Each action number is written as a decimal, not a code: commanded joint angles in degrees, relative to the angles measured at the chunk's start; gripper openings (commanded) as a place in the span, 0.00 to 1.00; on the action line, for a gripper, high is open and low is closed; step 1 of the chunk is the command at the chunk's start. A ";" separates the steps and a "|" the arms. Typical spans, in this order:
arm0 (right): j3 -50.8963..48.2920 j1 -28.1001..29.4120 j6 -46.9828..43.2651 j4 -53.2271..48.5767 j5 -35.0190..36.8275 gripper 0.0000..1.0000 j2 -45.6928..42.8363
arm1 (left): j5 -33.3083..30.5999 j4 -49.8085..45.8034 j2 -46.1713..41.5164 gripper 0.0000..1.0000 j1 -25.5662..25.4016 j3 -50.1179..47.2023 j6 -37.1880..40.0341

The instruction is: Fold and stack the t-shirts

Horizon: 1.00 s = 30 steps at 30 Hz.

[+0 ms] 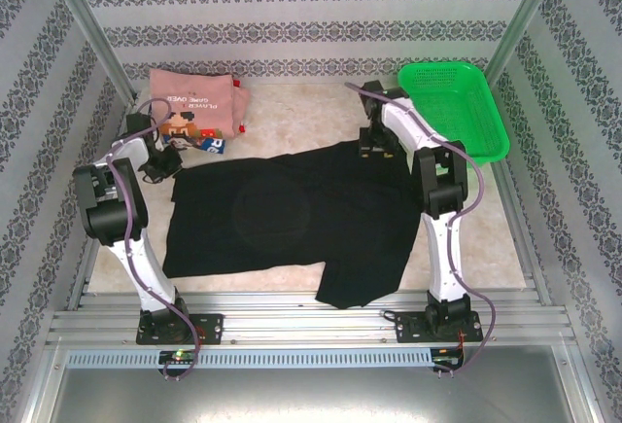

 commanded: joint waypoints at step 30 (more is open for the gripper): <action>-30.44 12.09 -12.72 12.03 -7.87 0.55 -17.13 | -0.38 0.44 -36.11 0.80 -19.96 -6.91 -1.92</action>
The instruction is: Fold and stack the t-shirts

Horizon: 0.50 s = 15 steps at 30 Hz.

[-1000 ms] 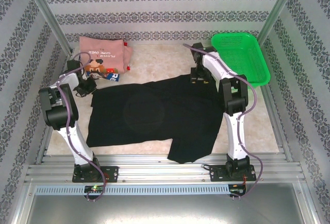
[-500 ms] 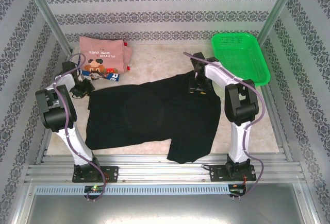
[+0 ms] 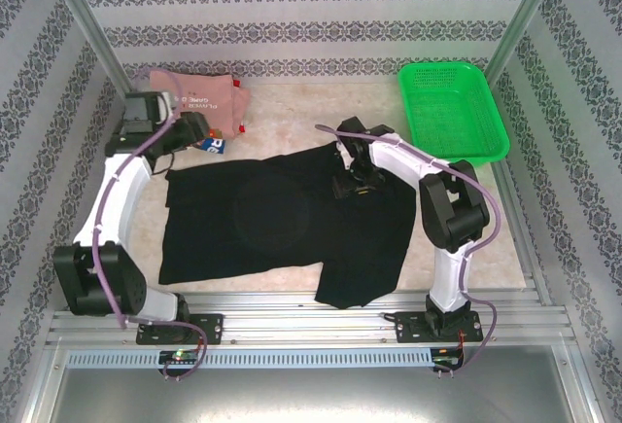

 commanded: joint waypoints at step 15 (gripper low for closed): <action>1.69 2.84 -5.91 -0.64 12.02 0.44 7.16 | -8.71 0.80 -17.99 1.00 -21.80 -7.06 5.81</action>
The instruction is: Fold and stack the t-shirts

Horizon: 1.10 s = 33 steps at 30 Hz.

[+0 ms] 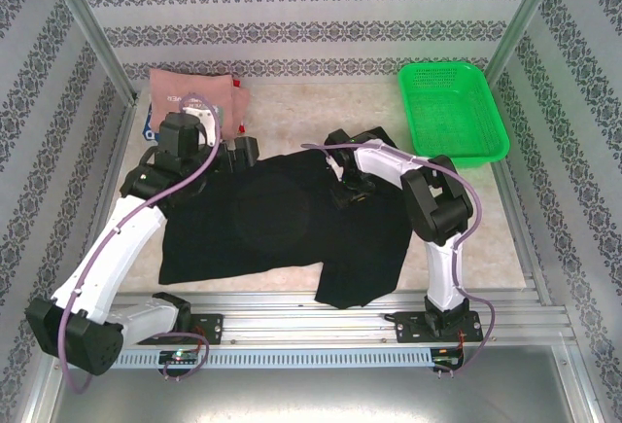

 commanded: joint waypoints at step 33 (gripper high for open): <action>3.24 -5.51 -3.51 -1.36 -5.01 0.34 -0.65 | -8.38 -2.86 3.64 1.00 -3.27 -14.30 -13.19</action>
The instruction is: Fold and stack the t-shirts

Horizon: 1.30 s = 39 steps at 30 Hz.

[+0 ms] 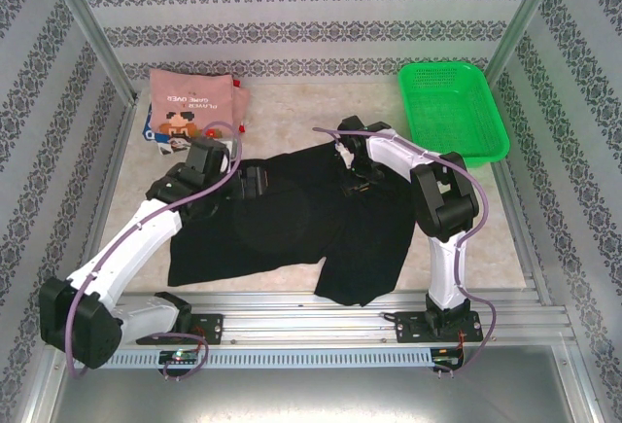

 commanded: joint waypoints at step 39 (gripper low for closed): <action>20.29 -8.22 -5.81 -13.37 -11.09 0.19 11.93 | -15.07 7.35 29.26 1.00 16.74 0.90 -2.89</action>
